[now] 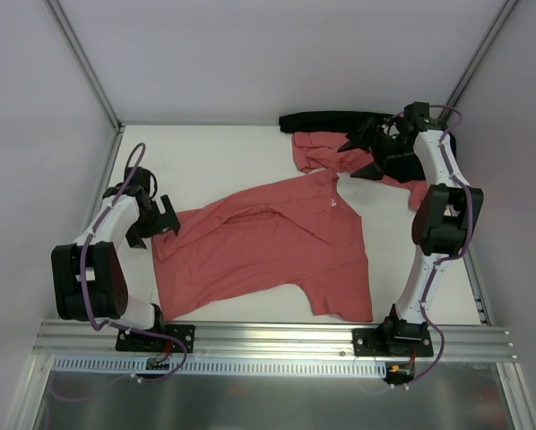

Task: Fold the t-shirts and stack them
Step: Fold the flattened tshirt in 1/3 of the way

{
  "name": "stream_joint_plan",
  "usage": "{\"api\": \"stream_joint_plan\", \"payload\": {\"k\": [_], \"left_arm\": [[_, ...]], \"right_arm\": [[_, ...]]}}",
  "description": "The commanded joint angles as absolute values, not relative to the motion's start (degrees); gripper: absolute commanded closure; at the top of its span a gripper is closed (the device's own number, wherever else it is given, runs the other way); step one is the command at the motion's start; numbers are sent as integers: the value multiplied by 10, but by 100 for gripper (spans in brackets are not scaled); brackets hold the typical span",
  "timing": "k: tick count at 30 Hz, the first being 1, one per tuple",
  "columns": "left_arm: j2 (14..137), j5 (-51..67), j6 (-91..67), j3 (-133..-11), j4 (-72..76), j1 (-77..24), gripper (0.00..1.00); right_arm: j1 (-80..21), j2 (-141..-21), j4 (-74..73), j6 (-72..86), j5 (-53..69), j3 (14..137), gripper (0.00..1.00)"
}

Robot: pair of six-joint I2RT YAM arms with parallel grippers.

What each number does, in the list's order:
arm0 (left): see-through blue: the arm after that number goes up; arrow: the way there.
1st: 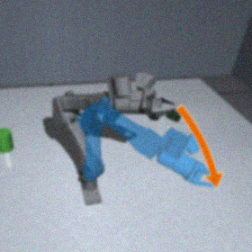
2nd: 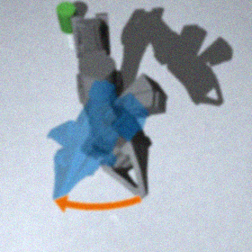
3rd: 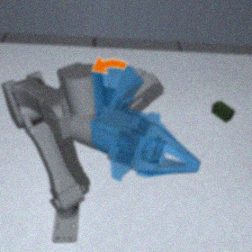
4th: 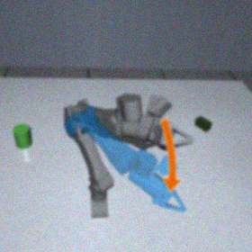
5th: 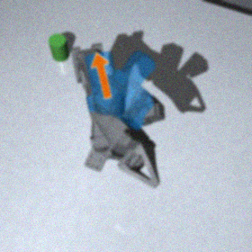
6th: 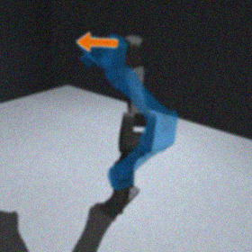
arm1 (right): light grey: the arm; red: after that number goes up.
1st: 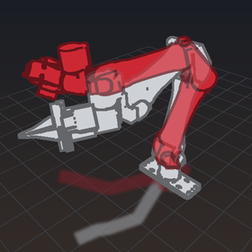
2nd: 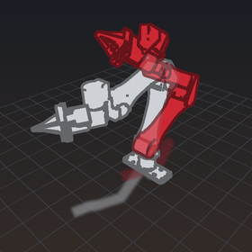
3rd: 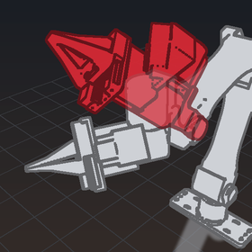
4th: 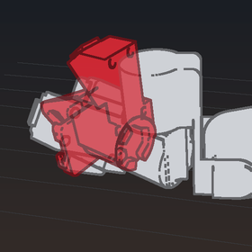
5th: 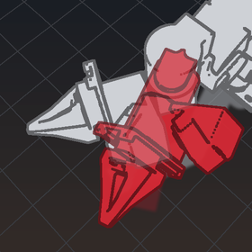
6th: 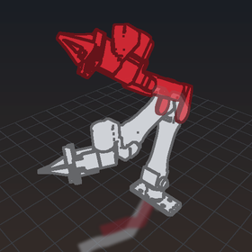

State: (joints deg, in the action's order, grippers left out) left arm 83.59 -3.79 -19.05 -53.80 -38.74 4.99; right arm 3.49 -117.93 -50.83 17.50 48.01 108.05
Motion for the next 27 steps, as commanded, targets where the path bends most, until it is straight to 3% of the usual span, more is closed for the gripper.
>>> {"api": "stream_joint_plan", "payload": {"k": [1,14,27], "left_arm": [[801,0,-210,-578,-366,55,1],[759,193,-266,-619,-243,54,1],[764,239,-276,-655,-229,48,1]], "right_arm": [[27,-1166,-532,153,467,1093,1],[2,-1225,-461,160,456,1004,4],[-24,-1305,-400,202,461,1016,12]]}}
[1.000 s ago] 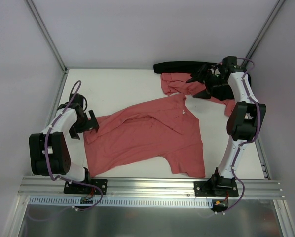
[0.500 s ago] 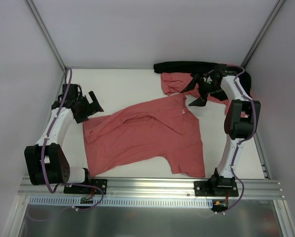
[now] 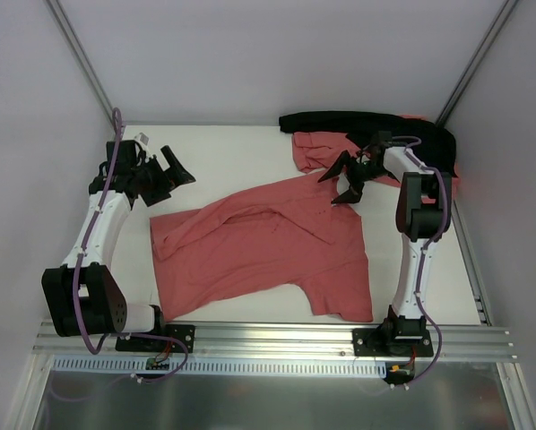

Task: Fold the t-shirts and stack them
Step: Fold the flattened tshirt in 1/3 of the way

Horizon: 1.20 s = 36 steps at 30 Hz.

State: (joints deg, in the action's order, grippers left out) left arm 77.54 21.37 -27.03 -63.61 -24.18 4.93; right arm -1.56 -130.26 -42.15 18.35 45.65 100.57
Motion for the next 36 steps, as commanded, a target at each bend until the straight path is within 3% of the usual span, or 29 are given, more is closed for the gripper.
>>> {"api": "stream_joint_plan", "payload": {"k": [1,7,8,14,21,36], "left_arm": [[765,239,-277,-656,-229,49,1],[773,242,-275,-660,-229,49,1],[775,242,-275,-662,-230,49,1],[773,237,-272,-660,-231,49,1],[770,228,-267,-656,-239,49,1],[764,228,-265,-646,-237,48,1]], "right_arm": [[-24,-1306,-400,204,460,1017,13],[-27,-1318,-395,211,464,1025,27],[-27,-1319,-394,212,465,1024,37],[-27,-1325,-392,214,463,1027,69],[-25,-1316,-391,216,446,1025,100],[26,-1280,-469,172,370,1078,100]]}}
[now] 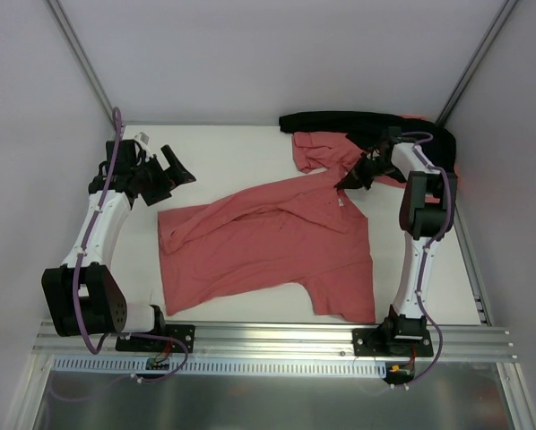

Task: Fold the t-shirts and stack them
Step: Fold the flattened tshirt in 1/3 of the way

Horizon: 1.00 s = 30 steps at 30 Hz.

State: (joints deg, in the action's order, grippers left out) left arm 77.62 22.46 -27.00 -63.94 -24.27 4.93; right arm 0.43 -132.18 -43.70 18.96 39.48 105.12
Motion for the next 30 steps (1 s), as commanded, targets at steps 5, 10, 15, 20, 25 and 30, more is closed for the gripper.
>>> {"api": "stream_joint_plan", "payload": {"k": [5,10,15,20,25,30], "left_arm": [[762,226,-266,-644,-237,49,1],[762,225,-265,-642,-241,49,1],[762,230,-262,-643,-245,49,1],[753,231,-258,-631,-242,48,1],[752,247,-262,-625,-224,48,1],[751,252,-263,-628,-222,48,1]], "right_arm": [[40,-1283,-480,162,364,1080,100],[46,-1293,-494,154,359,1090,92],[46,-1273,-498,140,352,1093,1],[32,-1223,-504,138,357,1132,1],[-9,-1239,-505,153,421,1139,1],[-65,-1259,-462,178,452,1102,14]]}}
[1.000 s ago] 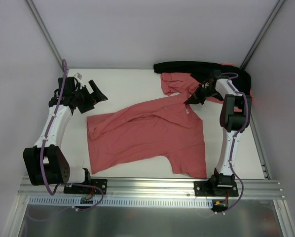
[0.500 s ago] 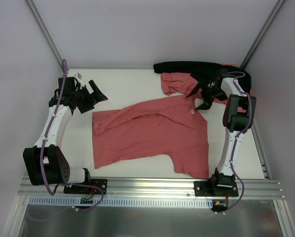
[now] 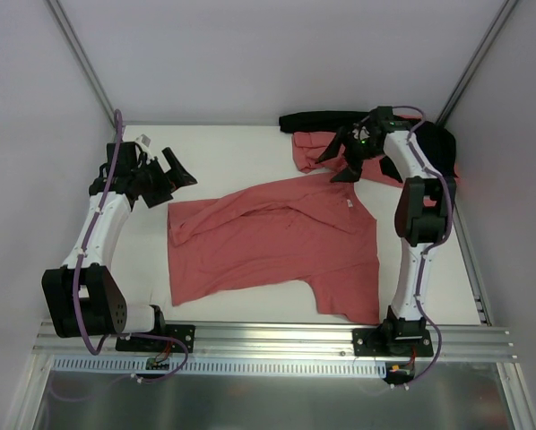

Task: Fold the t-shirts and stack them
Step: Fold the flattened tshirt in 1/3 of the way

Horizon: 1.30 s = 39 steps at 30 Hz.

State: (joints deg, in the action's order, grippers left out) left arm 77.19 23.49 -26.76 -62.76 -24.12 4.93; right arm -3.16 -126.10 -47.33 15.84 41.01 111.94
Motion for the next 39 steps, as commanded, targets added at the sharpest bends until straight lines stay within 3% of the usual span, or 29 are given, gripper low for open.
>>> {"api": "stream_joint_plan", "payload": {"k": [1,20,39], "left_arm": [[751,253,-262,-628,-224,49,1],[749,258,-260,-628,-225,48,1],[751,256,-254,-632,-231,48,1]], "right_arm": [[-75,-1265,-448,189,456,1097,16],[-77,-1323,-438,164,437,1061,23],[-72,-1383,-440,190,434,1163,24]]}}
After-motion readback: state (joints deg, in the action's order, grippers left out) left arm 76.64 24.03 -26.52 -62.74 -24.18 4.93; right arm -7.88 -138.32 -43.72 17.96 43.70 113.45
